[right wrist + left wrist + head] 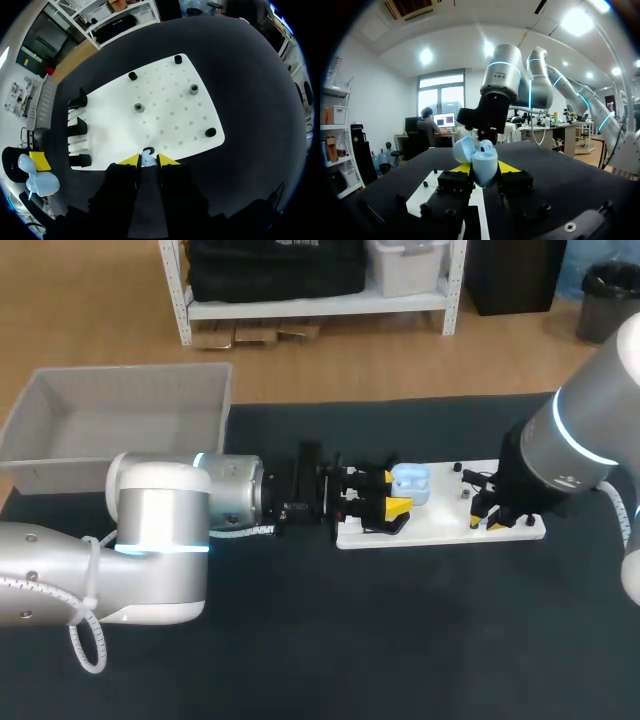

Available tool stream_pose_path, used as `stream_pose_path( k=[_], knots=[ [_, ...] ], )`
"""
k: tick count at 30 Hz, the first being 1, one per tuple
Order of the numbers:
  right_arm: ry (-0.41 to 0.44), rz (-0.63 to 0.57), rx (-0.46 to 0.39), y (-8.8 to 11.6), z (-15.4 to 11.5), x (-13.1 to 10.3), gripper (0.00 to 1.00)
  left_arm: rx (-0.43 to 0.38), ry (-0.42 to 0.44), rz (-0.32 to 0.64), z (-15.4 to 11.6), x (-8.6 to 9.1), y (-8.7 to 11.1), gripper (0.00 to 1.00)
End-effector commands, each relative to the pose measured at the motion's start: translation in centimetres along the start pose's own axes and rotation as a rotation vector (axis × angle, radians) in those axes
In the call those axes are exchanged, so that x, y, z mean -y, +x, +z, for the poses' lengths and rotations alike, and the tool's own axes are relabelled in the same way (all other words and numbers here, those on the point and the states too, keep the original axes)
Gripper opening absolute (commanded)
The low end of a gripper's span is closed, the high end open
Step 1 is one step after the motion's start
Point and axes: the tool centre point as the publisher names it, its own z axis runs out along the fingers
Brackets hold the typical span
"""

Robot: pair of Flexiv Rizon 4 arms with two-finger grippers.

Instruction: Pick up each earbud case from the left stands, insert the matching earbuds, close the lid, and place the case in the box.

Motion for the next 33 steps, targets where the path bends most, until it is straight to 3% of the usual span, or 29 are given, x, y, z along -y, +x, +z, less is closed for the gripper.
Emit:
stream_pose_path(
  k=[1, 20, 26, 33],
  knots=[
    [0.009, 0.0, -0.001, -0.1, -0.6, -0.3, 0.0, -0.001, -0.004, 0.002, 0.1, 0.0, 0.0, 0.0],
    [0.066, 0.034, -0.018, -0.3, -5.3, -1.8, 0.0, -0.001, -0.004, 0.002, 0.1, 0.0, 0.0, 0.0],
    [0.132, 0.051, -0.094, -0.3, -8.4, -3.3, 0.0, -0.001, -0.004, 0.002, 0.1, 0.0, 0.0, 0.0],
    [0.163, 0.015, -0.094, -0.1, -12.2, -5.4, 0.0, -0.001, -0.004, 0.002, 0.1, 0.0, 0.0, 0.0]
  ],
)
